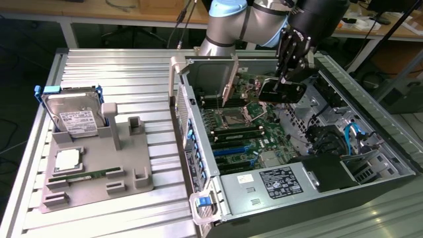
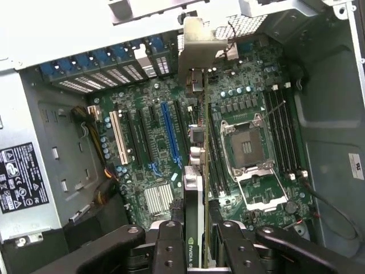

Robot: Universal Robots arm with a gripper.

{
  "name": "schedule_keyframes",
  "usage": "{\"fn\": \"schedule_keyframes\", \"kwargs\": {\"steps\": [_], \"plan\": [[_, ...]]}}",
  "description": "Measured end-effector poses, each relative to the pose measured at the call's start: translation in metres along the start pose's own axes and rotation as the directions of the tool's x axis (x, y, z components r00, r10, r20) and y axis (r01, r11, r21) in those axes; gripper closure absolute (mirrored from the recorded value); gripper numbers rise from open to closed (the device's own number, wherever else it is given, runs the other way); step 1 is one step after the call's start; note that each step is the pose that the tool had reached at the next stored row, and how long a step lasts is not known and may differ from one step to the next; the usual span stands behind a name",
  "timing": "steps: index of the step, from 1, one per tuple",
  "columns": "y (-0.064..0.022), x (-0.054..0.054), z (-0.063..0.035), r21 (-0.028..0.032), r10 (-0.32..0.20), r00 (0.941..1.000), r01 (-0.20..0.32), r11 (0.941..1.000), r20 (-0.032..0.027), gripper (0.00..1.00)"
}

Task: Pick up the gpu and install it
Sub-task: 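Insert the gpu into the slot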

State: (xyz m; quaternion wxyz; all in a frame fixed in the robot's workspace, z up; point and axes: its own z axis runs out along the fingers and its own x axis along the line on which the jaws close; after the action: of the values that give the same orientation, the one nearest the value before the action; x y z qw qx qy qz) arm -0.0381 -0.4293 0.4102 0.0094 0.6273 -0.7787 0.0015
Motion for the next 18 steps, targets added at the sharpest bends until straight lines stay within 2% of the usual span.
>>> {"fn": "schedule_keyframes", "kwargs": {"steps": [18], "plan": [[0.0000, 0.0000, 0.0021, 0.0004, -0.021, 0.9998, 0.021, 0.9998, -0.0005, 0.73]]}}
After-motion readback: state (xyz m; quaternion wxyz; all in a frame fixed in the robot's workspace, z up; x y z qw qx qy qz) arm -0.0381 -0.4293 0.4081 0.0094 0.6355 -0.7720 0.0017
